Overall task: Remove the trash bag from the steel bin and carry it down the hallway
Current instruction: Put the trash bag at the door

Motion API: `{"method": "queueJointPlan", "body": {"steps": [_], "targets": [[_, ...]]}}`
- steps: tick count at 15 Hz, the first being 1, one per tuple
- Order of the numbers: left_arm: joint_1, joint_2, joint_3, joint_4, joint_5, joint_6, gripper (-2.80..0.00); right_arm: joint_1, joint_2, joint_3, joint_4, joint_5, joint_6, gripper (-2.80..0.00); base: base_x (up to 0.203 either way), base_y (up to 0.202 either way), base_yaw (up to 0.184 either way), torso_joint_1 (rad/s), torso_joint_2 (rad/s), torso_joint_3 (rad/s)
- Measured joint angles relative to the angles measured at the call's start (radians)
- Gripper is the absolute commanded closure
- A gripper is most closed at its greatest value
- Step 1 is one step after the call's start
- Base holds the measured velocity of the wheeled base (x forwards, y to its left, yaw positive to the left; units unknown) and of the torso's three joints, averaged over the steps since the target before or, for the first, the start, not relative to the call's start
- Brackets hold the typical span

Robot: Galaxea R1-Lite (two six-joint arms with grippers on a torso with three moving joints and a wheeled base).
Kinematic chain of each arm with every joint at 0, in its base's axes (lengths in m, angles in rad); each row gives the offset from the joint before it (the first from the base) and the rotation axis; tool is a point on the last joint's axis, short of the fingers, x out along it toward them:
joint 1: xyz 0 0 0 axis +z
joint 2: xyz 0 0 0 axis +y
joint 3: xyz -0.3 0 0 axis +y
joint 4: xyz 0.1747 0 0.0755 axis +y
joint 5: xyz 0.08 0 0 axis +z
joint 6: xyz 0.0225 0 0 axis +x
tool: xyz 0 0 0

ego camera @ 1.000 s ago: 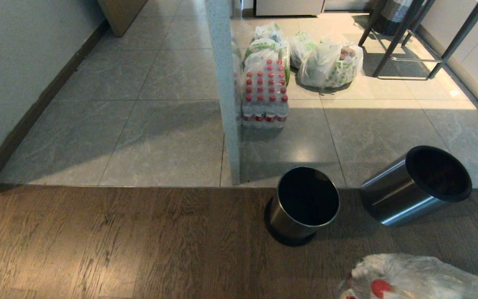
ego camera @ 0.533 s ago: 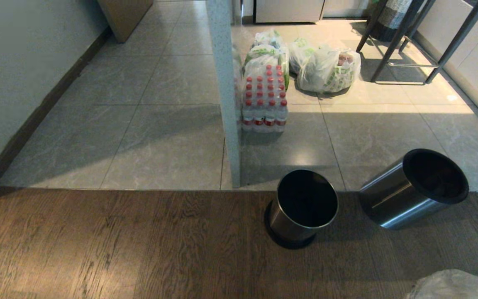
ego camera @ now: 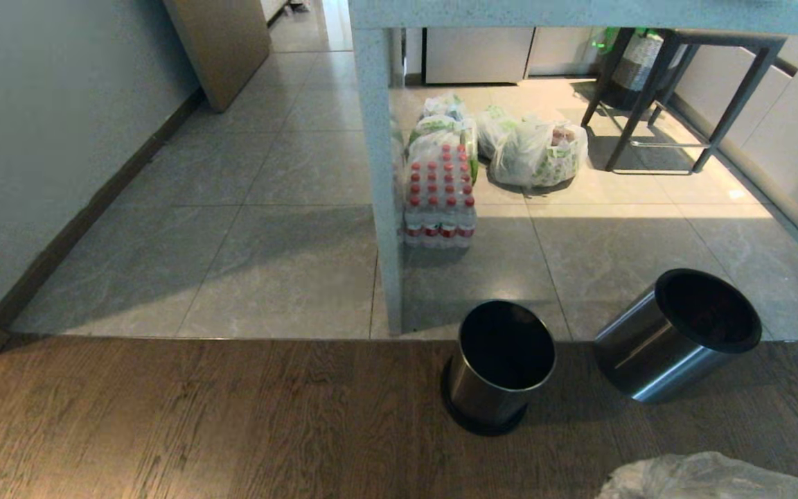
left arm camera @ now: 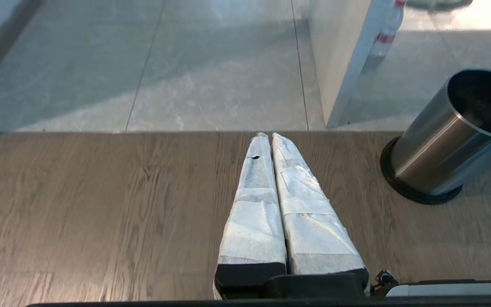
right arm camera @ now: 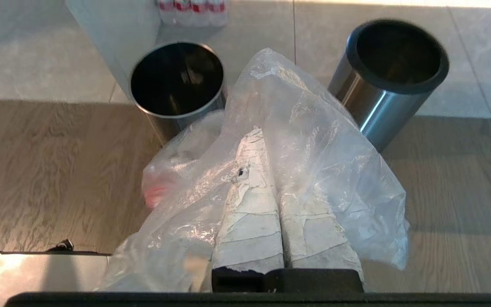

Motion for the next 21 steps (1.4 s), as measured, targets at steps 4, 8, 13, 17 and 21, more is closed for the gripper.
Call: {"method": "queueJointPlan", "body": {"steps": [4, 8, 13, 17, 21], "targets": [[0.0, 0.0, 0.0, -0.001, 0.0, 0.0, 0.0, 0.0, 0.0, 0.0, 0.0, 0.0, 0.0, 0.0, 0.0, 0.0, 0.0, 0.003, 0.0, 0.199], [0.0, 0.0, 0.0, 0.0, 0.0, 0.0, 0.0, 0.0, 0.0, 0.0, 0.0, 0.0, 0.0, 0.0, 0.0, 0.0, 0.0, 0.003, 0.0, 0.203], [0.0, 0.0, 0.0, 0.0, 0.0, 0.0, 0.0, 0.0, 0.0, 0.0, 0.0, 0.0, 0.0, 0.0, 0.0, 0.0, 0.0, 0.001, 0.0, 0.2], [0.0, 0.0, 0.0, 0.0, 0.0, 0.0, 0.0, 0.0, 0.0, 0.0, 0.0, 0.0, 0.0, 0.0, 0.0, 0.0, 0.0, 0.005, 0.0, 0.197], [0.0, 0.0, 0.0, 0.0, 0.0, 0.001, 0.0, 0.0, 0.001, 0.0, 0.0, 0.0, 0.001, 0.0, 0.0, 0.0, 0.0, 0.004, 0.0, 0.109]]}}
